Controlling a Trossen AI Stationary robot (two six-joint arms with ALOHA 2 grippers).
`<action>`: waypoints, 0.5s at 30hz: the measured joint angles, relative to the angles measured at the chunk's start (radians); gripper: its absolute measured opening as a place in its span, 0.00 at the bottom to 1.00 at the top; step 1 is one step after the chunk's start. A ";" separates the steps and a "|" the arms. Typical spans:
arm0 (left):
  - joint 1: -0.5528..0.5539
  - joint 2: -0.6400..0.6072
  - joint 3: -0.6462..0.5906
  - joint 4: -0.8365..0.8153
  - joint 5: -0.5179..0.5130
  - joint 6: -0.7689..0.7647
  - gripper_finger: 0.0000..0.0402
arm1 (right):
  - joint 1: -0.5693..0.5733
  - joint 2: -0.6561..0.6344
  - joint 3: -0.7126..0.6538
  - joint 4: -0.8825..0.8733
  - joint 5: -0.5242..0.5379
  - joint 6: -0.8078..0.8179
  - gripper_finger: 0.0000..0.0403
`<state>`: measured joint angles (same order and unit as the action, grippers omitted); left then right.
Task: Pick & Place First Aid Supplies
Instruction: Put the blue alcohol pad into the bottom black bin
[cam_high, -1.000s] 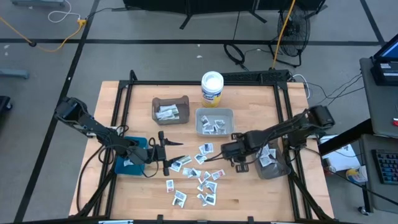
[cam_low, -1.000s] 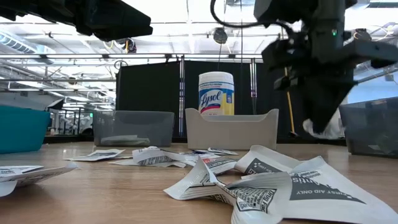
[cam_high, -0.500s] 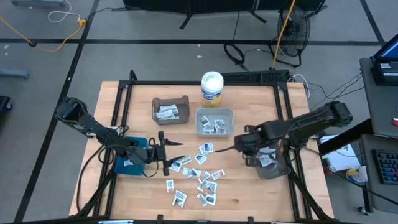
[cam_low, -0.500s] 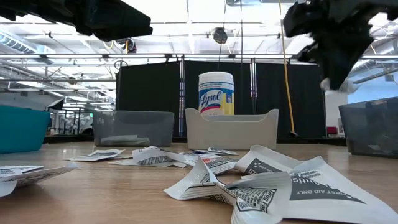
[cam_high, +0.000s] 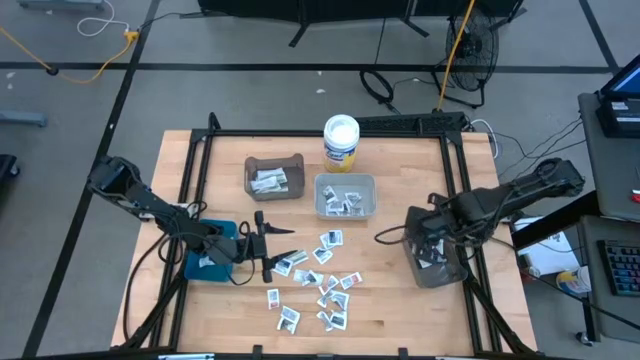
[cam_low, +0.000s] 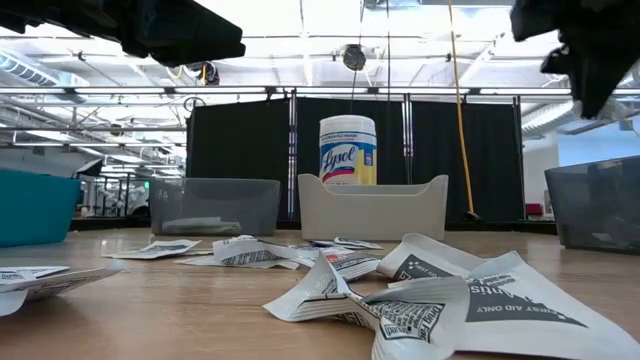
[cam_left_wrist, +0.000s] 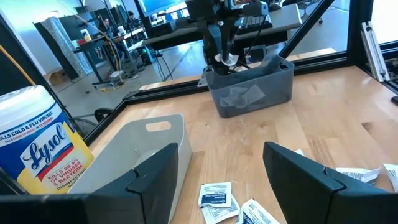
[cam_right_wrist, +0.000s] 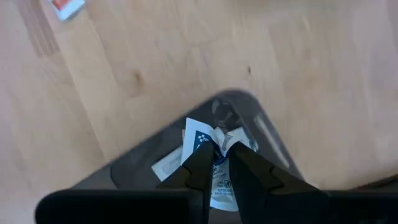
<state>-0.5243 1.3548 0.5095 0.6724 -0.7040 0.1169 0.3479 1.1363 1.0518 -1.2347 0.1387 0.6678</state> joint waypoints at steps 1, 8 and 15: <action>0.000 0.000 0.000 0.000 0.000 -0.001 0.60 | 0.008 -0.010 -0.020 0.004 0.008 0.015 0.11; 0.000 0.000 0.000 0.000 0.000 -0.007 0.60 | 0.027 -0.054 -0.188 0.026 0.016 0.096 0.11; 0.000 0.000 0.000 0.000 0.000 -0.007 0.60 | 0.025 -0.061 -0.276 0.064 -0.040 0.120 0.11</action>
<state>-0.5240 1.3548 0.5096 0.6720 -0.7040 0.1102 0.3733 1.0748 0.7753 -1.1707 0.0990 0.7880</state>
